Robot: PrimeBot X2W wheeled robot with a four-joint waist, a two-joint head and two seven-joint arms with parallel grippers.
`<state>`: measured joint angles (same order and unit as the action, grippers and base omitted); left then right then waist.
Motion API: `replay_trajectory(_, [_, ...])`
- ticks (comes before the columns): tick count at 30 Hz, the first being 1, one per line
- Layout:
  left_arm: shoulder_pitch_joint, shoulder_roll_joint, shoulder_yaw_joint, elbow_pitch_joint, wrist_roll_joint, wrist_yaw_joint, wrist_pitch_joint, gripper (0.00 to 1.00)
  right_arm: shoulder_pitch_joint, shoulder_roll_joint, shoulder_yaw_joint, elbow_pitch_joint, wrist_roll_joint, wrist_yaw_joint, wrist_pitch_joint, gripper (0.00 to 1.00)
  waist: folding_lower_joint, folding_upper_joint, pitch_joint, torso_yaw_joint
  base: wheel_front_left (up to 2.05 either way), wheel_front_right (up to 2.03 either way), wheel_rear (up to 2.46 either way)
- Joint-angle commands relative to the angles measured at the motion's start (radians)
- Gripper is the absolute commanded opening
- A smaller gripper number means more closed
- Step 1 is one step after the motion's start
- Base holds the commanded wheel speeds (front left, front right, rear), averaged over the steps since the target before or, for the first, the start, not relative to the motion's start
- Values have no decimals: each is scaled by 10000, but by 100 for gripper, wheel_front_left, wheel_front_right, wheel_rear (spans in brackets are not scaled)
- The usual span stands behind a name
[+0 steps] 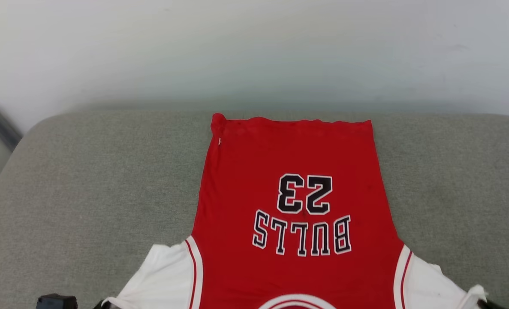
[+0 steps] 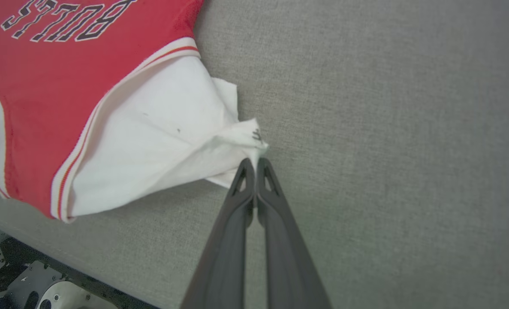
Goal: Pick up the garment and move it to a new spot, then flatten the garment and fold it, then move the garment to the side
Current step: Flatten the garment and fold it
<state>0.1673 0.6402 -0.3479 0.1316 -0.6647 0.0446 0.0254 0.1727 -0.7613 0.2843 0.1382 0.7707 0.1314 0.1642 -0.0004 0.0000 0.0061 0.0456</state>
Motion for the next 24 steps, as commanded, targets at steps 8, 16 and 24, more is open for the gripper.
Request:
replay_trajectory(8, [151, -88, -316, -394, -21, -122, 205, 0, 637, -138, -278, -452, 32, -14, 539, 0, 4, 0, 470, 96, 0, 0, 0])
replay_trajectory(16, [-489, -156, -535, -807, -169, -611, 386, 0, -46, -18, -504, -665, 239, -11, 1160, 100, 4, 0, 859, 299, 0, 0, 0])
replay_trajectory(24, [-718, 183, -841, -2450, -208, -754, 1295, 0, -771, -270, -1604, -1489, 977, -11, 2552, 100, 4, 0, 1432, 757, 0, 0, 0])
